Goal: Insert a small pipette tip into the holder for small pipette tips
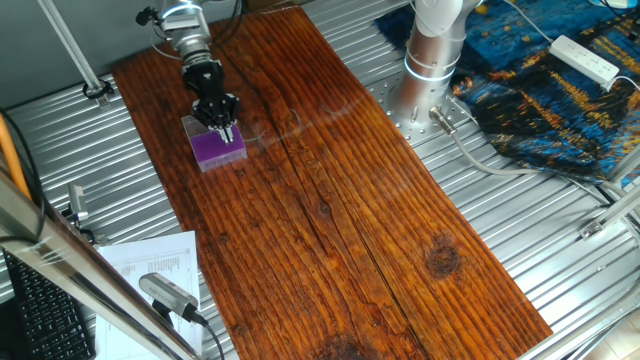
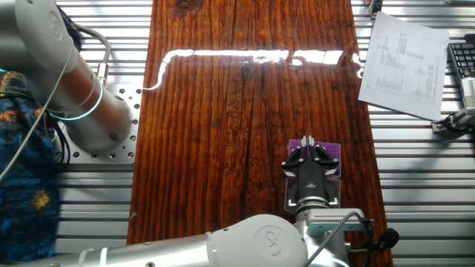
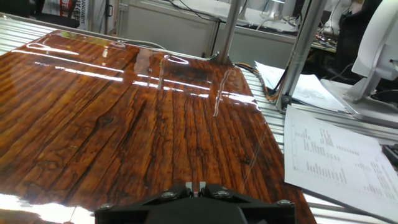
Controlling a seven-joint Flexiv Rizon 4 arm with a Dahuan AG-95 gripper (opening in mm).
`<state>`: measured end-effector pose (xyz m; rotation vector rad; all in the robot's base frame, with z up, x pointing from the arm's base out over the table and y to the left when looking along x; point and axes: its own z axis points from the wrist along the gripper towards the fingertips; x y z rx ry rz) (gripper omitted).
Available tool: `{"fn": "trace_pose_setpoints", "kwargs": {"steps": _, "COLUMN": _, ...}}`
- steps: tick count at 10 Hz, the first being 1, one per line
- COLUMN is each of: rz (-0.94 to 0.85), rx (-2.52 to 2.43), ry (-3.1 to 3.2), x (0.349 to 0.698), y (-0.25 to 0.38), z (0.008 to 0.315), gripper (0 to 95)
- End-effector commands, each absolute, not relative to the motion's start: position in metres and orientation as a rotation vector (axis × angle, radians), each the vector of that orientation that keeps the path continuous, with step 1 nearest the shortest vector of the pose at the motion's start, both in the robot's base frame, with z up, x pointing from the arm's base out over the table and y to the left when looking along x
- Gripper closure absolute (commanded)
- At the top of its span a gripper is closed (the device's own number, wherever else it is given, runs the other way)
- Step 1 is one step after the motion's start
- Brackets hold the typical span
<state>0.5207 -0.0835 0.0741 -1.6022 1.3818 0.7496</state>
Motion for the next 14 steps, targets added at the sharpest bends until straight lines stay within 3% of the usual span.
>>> {"fn": "trace_pose_setpoints", "kwargs": {"steps": 1, "rz": 0.747, "rx": -1.601, "ry": 1.377, "x": 0.52, "y": -0.0839, "z": 0.0739, "gripper": 95.0}}
{"fn": "trace_pose_setpoints", "kwargs": {"steps": 14, "rz": 0.745, "rx": -1.542, "ry": 1.37, "x": 0.519, "y": -0.0835, "z": 0.0698, "gripper": 95.0}}
